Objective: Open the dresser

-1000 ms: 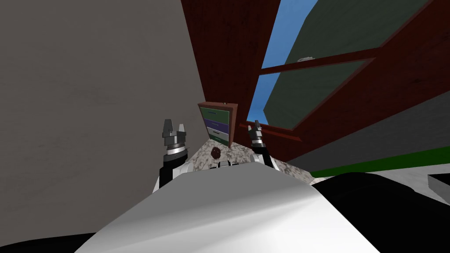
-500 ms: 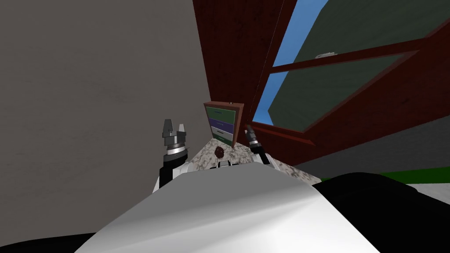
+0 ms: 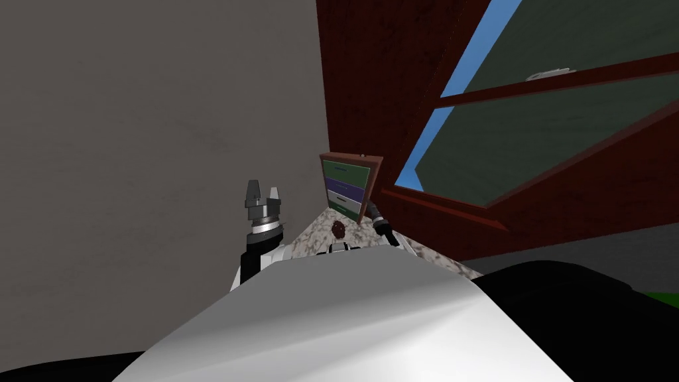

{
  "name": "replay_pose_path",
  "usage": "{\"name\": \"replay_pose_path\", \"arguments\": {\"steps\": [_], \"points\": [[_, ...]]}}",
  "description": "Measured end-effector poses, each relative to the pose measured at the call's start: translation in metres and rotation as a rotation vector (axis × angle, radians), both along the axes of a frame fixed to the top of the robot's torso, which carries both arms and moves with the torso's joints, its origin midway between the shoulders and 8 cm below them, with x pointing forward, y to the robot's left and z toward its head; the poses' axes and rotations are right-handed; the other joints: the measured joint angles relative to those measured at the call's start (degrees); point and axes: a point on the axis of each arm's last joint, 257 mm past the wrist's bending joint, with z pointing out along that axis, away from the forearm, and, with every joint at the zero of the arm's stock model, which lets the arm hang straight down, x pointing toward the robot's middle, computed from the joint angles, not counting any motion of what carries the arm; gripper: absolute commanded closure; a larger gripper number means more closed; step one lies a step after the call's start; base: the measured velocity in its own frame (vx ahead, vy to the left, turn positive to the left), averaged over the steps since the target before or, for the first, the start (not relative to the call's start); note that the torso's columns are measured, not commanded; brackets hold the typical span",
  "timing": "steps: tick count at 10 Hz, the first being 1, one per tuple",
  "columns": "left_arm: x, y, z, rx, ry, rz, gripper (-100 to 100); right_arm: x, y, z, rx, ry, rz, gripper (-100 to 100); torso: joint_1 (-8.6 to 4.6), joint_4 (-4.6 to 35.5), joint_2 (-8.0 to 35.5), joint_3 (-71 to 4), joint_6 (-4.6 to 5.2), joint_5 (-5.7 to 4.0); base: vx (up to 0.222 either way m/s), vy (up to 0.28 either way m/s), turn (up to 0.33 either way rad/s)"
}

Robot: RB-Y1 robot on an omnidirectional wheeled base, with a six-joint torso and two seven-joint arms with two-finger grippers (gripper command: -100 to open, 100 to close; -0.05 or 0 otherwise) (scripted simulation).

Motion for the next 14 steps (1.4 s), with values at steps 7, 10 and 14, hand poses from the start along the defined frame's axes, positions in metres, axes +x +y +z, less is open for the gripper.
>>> {"name": "replay_pose_path", "arguments": {"steps": [7,10,14], "points": [[0.0,0.0,0.0,0.0,0.0,0.0,0,-0.009,-0.023,-0.117,-0.258,0.316,-0.039,-100,0.15,-0.02,-0.06,-0.04,0.05,0.08,0.039,0.133,0.121],[0.0,0.0,0.0,0.0,0.0,0.0,0,-0.021,-0.039,-0.163,-0.373,0.442,-0.057,-100,0.05,-0.02,-0.04,-0.03,0.0,0.01,0.046,0.09,0.106],[0.0,0.0,0.0,0.0,0.0,0.0,0,-0.037,-0.065,-0.207,-0.522,0.584,-0.08,-100,0.21,-0.03,-0.11,-0.07,0.0,0.06,0.054,0.09,0.117]]}}
